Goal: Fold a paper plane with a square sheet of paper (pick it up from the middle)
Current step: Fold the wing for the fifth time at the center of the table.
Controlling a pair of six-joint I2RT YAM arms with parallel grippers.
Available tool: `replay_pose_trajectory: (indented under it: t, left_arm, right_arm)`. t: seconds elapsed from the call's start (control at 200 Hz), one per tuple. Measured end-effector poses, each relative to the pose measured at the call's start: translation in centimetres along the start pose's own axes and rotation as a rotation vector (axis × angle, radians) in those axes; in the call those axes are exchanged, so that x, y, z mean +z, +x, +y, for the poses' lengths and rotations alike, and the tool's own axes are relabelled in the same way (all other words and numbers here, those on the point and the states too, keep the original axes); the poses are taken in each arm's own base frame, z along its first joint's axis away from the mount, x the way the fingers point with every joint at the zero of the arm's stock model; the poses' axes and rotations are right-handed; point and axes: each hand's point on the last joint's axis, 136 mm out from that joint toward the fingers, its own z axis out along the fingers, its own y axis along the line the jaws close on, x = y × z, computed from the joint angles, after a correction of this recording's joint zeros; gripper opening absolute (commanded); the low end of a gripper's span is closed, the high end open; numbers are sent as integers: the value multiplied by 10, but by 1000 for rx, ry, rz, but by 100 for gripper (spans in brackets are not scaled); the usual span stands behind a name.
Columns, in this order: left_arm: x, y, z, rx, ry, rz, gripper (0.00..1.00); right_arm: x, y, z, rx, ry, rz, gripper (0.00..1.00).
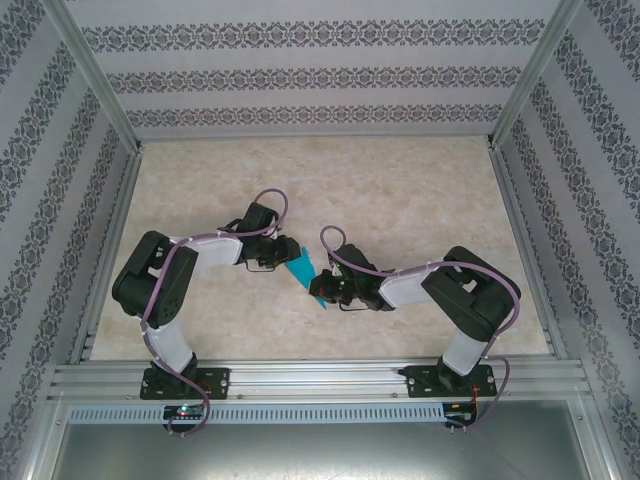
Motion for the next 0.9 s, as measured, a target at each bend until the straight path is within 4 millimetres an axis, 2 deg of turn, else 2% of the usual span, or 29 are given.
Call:
replay_pose_trajectory:
  t: [0.195,0.425,0.565,0.724,0.904]
  left_arm:
    - [-7,-12,14,-37,-3,-20,37]
    - [-25,-26,29,-62,-44,-69,38]
    - [-42,-30,19,-43,-35,-102,39]
    - [-61,-28,-5,-6,50,-124,39]
    - [-48,-10,-35,47,156,-58,37]
  right_arm:
    - [0,1,0,0,-1,3,0]
    - [0,4,1,4,-4,25,0]
    - [1,5,2,5,-4,37,0]
    - [2,6,3,8,-2,48,0]
    - [2,7,3,8,-3,50,0]
